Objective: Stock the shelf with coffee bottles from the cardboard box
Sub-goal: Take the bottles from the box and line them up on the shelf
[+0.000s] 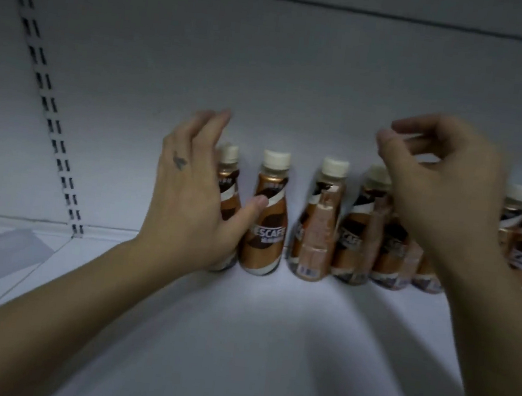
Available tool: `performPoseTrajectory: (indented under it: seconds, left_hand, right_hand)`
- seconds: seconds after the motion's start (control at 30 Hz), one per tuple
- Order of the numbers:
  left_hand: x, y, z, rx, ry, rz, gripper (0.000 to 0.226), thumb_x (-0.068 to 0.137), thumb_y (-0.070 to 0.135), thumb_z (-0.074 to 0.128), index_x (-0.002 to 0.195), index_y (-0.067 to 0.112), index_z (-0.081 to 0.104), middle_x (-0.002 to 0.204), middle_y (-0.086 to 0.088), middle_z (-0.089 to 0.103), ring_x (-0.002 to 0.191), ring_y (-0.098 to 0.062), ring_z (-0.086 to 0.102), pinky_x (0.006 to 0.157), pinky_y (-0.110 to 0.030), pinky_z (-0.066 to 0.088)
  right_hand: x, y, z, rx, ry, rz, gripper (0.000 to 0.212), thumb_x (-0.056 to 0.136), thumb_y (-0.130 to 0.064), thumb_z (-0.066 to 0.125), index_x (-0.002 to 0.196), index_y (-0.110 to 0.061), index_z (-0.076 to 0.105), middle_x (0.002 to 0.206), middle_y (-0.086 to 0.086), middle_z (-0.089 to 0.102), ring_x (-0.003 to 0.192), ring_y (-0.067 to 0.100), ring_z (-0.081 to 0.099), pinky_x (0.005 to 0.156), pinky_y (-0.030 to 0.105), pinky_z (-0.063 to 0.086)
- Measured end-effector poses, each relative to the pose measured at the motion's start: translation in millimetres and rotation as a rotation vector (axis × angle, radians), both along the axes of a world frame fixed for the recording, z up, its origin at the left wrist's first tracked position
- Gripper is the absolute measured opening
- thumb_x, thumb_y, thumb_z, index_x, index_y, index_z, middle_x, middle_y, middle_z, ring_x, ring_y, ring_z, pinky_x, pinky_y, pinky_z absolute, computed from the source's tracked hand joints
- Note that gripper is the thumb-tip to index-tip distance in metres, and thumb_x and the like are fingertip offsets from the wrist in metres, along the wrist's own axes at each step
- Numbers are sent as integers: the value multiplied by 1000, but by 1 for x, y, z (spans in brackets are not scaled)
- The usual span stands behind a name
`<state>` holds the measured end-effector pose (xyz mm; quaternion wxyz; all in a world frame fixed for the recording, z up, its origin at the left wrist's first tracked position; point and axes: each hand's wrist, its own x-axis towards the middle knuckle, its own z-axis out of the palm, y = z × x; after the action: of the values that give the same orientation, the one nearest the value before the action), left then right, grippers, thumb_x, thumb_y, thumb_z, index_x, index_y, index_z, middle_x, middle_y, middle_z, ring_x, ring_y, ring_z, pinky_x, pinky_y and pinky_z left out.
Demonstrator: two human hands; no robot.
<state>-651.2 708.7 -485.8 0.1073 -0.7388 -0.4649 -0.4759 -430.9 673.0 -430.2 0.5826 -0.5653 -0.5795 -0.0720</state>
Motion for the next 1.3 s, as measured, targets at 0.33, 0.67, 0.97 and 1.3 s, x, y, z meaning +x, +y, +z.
performPoseTrajectory:
  seconds: [0.33, 0.67, 0.97, 1.3]
  left_hand:
    - [93, 14, 94, -395, 653, -80, 52, 86, 33, 67, 134, 33, 48, 132, 0, 54, 113, -23, 53, 89, -36, 45]
    - [92, 36, 95, -362, 600, -171, 33, 77, 46, 73, 103, 27, 66, 95, 6, 65, 85, -15, 60, 78, -35, 53]
    - [100, 42, 86, -239, 545, 19, 43, 73, 57, 70, 89, 17, 71, 81, -2, 67, 74, -21, 62, 71, -40, 56]
    - [104, 44, 84, -190, 535, 166, 61, 62, 74, 67, 79, 16, 64, 72, -4, 59, 69, -25, 59, 66, -38, 54]
  right_hand:
    - [36, 19, -27, -293, -110, -5, 40, 88, -43, 63, 125, -27, 59, 114, -3, 68, 93, 6, 60, 79, 25, 47]
    - [32, 29, -35, -192, 52, 1, 33, 82, -37, 73, 114, -30, 68, 100, -7, 68, 85, 6, 65, 76, 22, 54]
    - [31, 34, -43, -203, 377, 398, 27, 91, -11, 63, 116, -20, 66, 103, -4, 69, 71, 17, 72, 59, 23, 58]
    - [32, 35, -46, -217, 586, 600, 29, 94, -4, 56, 120, -13, 62, 111, 8, 67, 69, 6, 71, 68, 27, 61]
